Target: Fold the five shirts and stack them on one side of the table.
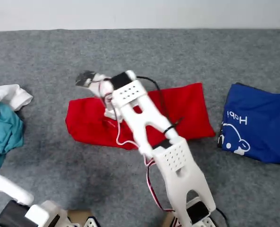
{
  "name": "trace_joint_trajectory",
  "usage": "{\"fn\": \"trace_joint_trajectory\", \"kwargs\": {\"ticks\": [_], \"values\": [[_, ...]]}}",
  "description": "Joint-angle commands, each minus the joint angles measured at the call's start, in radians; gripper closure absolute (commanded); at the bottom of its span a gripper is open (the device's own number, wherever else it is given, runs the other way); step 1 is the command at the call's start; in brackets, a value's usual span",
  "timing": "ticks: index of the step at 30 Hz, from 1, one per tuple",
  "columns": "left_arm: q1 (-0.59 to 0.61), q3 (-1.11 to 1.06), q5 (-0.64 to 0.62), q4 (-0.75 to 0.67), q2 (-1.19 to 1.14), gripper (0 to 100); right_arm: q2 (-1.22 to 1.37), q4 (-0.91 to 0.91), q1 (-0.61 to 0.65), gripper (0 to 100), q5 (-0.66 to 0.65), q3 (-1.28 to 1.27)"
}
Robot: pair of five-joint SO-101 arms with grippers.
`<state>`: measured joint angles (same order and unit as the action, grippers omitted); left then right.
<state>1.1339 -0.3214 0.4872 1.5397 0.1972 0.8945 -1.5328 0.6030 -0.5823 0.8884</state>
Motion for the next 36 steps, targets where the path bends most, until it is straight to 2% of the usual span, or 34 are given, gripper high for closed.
{"fn": "trace_joint_trajectory", "kwargs": {"ticks": [1,10,16,18,24,26,30,36], "values": [[-0.015,0.028,0.008,-0.021,0.038,99,-0.016,0.002,-0.027,98.8,-0.008,0.052],[-0.021,0.028,0.008,-0.021,0.038,99,-0.067,-0.255,0.165,98.8,0.026,0.261],[-0.021,0.028,0.008,-0.021,0.038,99,-0.042,-0.257,0.260,98.8,0.071,0.270],[-0.021,0.028,0.008,-0.021,0.038,99,0.002,-0.232,0.240,98.8,0.071,0.261],[-0.021,0.028,0.008,-0.021,0.038,99,0.157,-0.058,0.031,98.8,0.023,0.264],[-0.021,0.025,0.008,-0.021,0.038,99,0.183,-0.027,-0.002,98.8,0.020,0.264],[-0.041,0.004,0.008,-0.021,0.040,99,0.179,-0.067,0.015,98.8,0.020,0.282],[-0.058,0.001,0.008,-0.021,0.040,99,0.143,-0.222,0.082,98.8,0.021,0.440]]}}
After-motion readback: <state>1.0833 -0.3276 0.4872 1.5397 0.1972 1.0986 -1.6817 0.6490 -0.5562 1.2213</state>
